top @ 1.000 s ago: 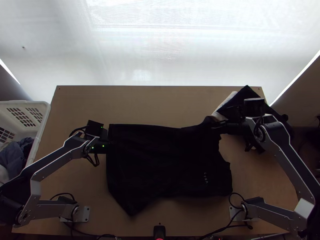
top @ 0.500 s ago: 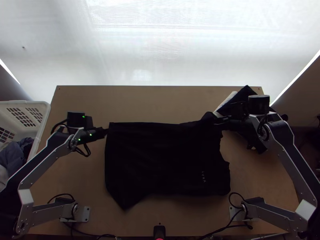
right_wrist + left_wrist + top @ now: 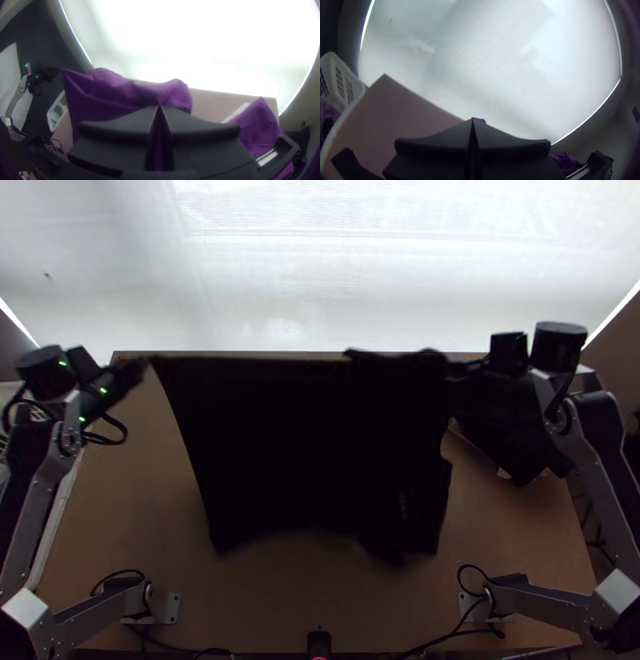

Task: Fold the t-shirt

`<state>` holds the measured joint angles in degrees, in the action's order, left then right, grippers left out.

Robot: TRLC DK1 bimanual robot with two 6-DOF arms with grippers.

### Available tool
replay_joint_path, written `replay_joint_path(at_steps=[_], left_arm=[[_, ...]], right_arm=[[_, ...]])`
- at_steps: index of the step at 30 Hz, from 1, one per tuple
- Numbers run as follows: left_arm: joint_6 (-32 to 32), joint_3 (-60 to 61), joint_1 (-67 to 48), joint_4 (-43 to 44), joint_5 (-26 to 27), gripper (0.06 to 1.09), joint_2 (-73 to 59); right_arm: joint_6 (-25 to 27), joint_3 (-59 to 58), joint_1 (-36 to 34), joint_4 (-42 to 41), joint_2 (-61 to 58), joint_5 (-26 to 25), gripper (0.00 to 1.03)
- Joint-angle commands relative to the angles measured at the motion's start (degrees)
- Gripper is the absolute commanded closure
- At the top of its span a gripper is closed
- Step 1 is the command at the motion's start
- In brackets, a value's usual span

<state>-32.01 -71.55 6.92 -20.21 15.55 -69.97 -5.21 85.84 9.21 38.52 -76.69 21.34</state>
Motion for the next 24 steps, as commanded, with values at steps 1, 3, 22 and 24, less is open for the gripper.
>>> replay_joint_path(at_steps=[1,3,22,24], left_arm=[[-0.95,-16.69,2.84,3.68,-4.65,1.05,-2.36],[-0.16,-20.38,1.43,3.77,-5.8,1.05,-5.61],[1.86,-36.64,-3.49,-2.29,-8.52,1.05,-17.92],[1.34,-34.89,-3.4,-4.84,-7.2,1.05,-12.11]], right_arm=[[-0.24,19.01,-3.24,-0.11,-6.72,-2.8,1.0],[-0.24,24.9,-4.03,-0.03,-10.41,-3.59,1.0],[1.08,33.69,-3.59,-2.14,-15.16,-7.19,1.0],[0.91,29.82,-3.59,-0.73,-7.87,-6.75,1.0]])
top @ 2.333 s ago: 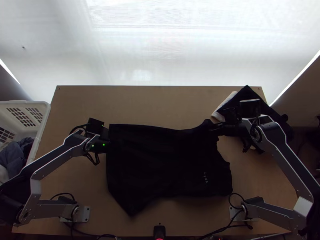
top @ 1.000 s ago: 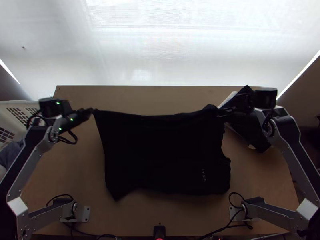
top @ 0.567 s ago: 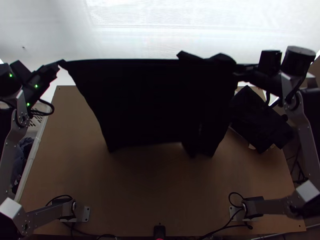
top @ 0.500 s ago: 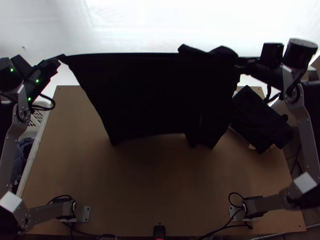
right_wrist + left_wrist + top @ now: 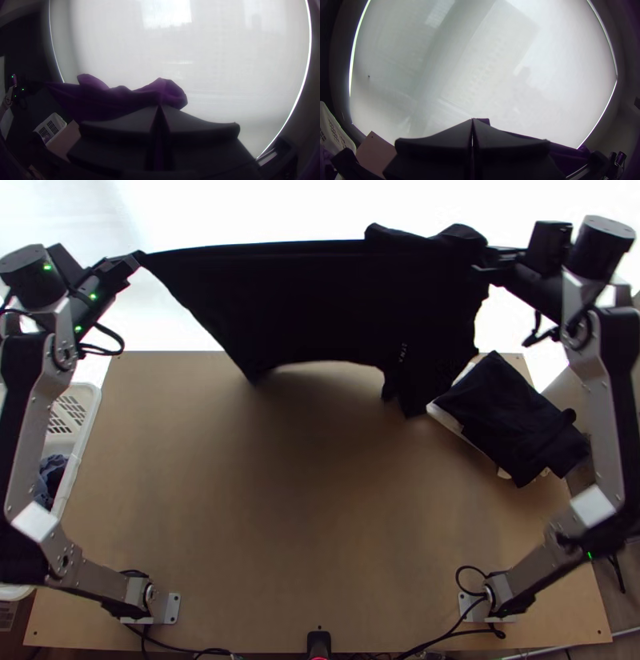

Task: Fold the t-shirt

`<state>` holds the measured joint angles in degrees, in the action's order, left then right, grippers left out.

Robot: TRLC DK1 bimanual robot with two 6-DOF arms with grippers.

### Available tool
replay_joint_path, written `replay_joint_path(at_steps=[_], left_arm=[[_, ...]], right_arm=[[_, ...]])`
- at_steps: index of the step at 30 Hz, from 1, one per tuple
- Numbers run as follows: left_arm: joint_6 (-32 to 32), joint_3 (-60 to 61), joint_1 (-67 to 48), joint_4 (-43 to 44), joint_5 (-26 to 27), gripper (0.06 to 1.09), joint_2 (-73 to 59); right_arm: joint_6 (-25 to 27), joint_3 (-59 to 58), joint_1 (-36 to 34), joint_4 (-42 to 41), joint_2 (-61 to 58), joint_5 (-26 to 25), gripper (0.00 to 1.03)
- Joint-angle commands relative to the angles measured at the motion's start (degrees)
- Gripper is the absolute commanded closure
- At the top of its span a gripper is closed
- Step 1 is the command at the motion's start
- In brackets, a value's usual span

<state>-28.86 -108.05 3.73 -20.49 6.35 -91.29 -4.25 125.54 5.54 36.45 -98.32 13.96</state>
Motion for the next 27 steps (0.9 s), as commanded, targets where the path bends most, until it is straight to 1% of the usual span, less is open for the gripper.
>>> replay_joint_path(at_steps=[1,3,5,8,10,16,18,21,22,24,26,27], left_arm=[[-2.08,2.84,-0.04,-5.52,3.41,1.05,12.45],[-2.69,5.57,0.14,-7.55,4.72,1.05,19.3],[-2.69,8.29,0.23,-9.57,4.99,1.05,26.07],[-2.43,11.46,0.32,-14.14,5.69,1.05,35.12],[-2.34,12.69,0.32,-19.24,5.69,1.05,39.87],[-1.81,17.17,0.23,-29.17,6.13,1.05,50.33],[-1.64,17.61,0.23,-30.75,6.22,1.05,51.73],[-1.46,17.61,-0.12,-32.6,6.57,1.05,53.14],[-1.46,18.23,-0.21,-32.95,6.83,1.05,53.67],[-1.37,21.13,-0.12,-33.39,6.83,1.05,54.55],[-0.32,27.19,-0.04,-33.3,6.75,1.05,56.31],[0.82,31.5,-0.12,-33.21,6.75,1.05,57.18]], right_arm=[[-0.14,-11.98,0.26,1.79,17.46,0.9,1.0],[-0.23,-15.32,0.44,3.46,25.02,1.16,1.0],[-0.23,-17.43,0.52,5.48,31.97,1.16,1.0],[-0.23,-17.61,0.44,12.6,39.26,1.07,1.0],[-0.14,-17.61,0.44,17.96,42.86,1.07,1.0],[-0.14,-15.67,0.26,32.46,49.1,1.16,1.0],[-0.14,-12.86,0.96,36.85,49.19,1.34,1.0],[-0.14,-10.49,1.67,41.34,49.19,1.69,1.0],[0.03,-11.37,1.84,42.57,49.37,1.95,1.0],[0.21,-17.25,2.37,42.92,51.04,2.13,1.0],[0.03,-27.89,3.42,42.39,53.32,2.13,1.0],[-0.14,-34.39,3.42,40.46,54.91,2.13,1.0]])
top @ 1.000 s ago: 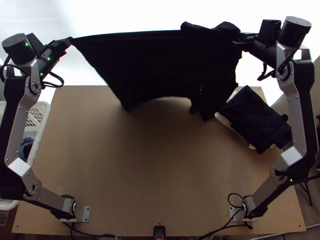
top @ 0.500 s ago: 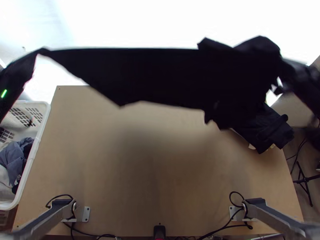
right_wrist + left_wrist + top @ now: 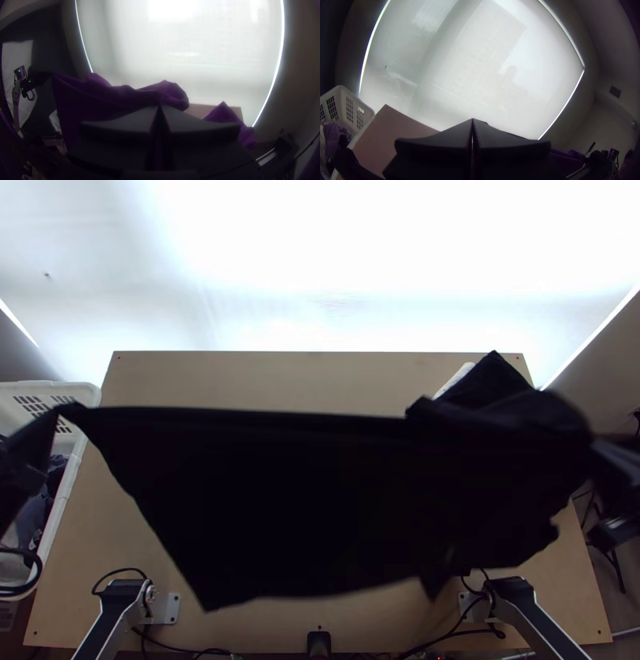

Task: Fold the t-shirt

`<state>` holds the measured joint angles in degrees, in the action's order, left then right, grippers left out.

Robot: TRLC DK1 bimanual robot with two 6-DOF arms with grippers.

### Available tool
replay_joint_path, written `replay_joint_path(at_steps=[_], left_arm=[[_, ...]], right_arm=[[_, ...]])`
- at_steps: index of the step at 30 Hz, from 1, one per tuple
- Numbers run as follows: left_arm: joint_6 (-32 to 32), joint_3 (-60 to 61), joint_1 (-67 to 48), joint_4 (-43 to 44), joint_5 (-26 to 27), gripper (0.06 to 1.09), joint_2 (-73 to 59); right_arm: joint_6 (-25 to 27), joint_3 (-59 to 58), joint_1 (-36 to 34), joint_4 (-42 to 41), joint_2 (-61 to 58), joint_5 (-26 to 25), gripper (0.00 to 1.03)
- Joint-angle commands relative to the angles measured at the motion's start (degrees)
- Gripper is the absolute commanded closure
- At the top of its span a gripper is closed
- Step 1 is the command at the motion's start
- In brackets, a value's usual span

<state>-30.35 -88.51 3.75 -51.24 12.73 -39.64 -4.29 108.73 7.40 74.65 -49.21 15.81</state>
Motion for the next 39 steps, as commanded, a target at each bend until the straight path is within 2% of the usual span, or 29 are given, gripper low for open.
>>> replay_joint_path(at_steps=[1,5,8,9,12,18,26,32,39], left_arm=[[3.19,16.88,0.12,-1.4,0.28,1.05,6.77],[5.56,35.6,0.47,6.95,0.19,1.05,9.4],[4.6,43.16,-0.85,15.03,-0.43,1.05,7.29],[3.54,44.65,-2.87,17.41,-1.13,1.05,5.54],[2.75,47.03,-9.99,25.32,-8.95,1.05,-0.44],[2.57,47.64,-11.04,39.2,-11.59,1.05,-13.45],[2.66,40.08,-7.7,49.93,-13.87,1.05,-32.87],[2.75,32.79,-5.86,53.18,-15.28,1.05,-44.39],[3.01,25.32,-4.54,55.02,-18.18,1.05,-55.64]], right_arm=[[-0.1,-24.62,1.83,-0.21,7.29,0.27,1.0],[-0.1,-47.38,3.59,-13.92,9.75,0.45,1.0],[-0.1,-57.66,5.08,-26.22,6.32,0.45,1.0],[-0.01,-59.42,5.61,-29.21,3.95,0.53,1.0],[-0.01,-62.15,6.58,-39.32,-3.0,0.53,1.0],[0.34,-58.98,6.84,-51.71,-17.59,0.62,1.0],[1.66,-45.89,5.87,-56.11,-34.81,0.71,1.0],[2.98,-34.2,3.59,-56.11,-46.68,1.5,1.0],[2.98,-27.16,1.04,-56.11,-53.36,2.03,1.0]])
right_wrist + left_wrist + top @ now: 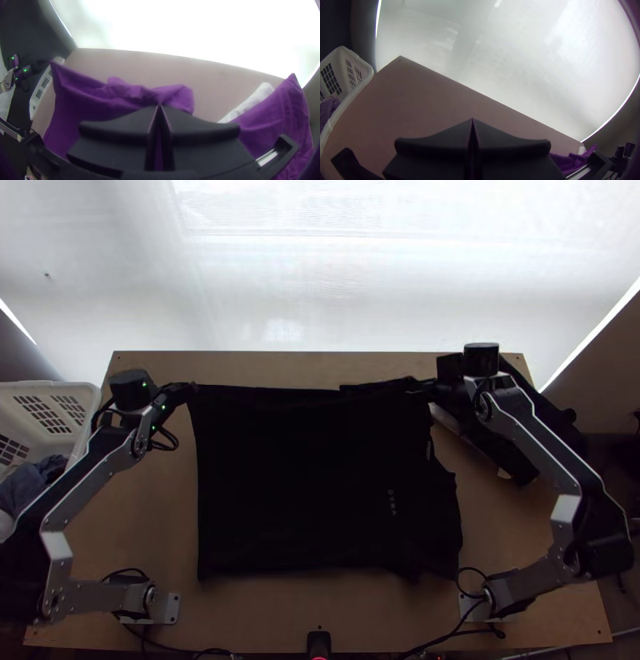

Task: Fold the t-shirt

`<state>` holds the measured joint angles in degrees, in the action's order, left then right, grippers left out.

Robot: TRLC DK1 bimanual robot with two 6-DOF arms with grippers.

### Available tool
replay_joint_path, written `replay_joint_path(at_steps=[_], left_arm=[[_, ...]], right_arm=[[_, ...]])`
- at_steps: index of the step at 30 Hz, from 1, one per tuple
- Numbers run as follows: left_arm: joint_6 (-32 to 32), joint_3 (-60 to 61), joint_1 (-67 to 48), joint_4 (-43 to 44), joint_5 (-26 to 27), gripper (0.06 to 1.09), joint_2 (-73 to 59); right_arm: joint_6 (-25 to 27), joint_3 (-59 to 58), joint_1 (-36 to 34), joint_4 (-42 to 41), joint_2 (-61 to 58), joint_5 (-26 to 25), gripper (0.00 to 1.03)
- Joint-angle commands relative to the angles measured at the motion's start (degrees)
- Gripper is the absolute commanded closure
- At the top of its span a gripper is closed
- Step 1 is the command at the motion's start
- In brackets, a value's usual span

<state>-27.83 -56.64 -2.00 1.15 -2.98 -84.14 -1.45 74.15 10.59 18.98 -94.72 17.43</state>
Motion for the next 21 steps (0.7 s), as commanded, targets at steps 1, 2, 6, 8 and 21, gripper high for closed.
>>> replay_joint_path(at_steps=[1,2,6,8,21], left_arm=[[0.76,-7.43,1.3,2.54,-2.55,1.05,-12.37],[1.12,-8.13,1.3,2.63,-2.73,1.05,-13.33],[1.38,-11.21,1.91,2.63,-4.14,1.05,-17.38],[1.64,-12.35,2.0,2.46,-4.14,1.05,-18.96],[1.64,-9.45,0.15,-8.09,1.58,0.1,-7.36]], right_arm=[[0.14,7.94,-2.5,-0.44,-8.38,0.41,1.0],[0.22,8.47,-2.77,-0.44,-8.99,0.41,1.0],[0.14,10.93,-4.17,-0.44,-11.63,0.41,1.0],[0.14,11.9,-4.35,-0.44,-12.69,0.5,1.0],[1.28,3.63,-3.12,22.77,3.66,1.55,0.03]])
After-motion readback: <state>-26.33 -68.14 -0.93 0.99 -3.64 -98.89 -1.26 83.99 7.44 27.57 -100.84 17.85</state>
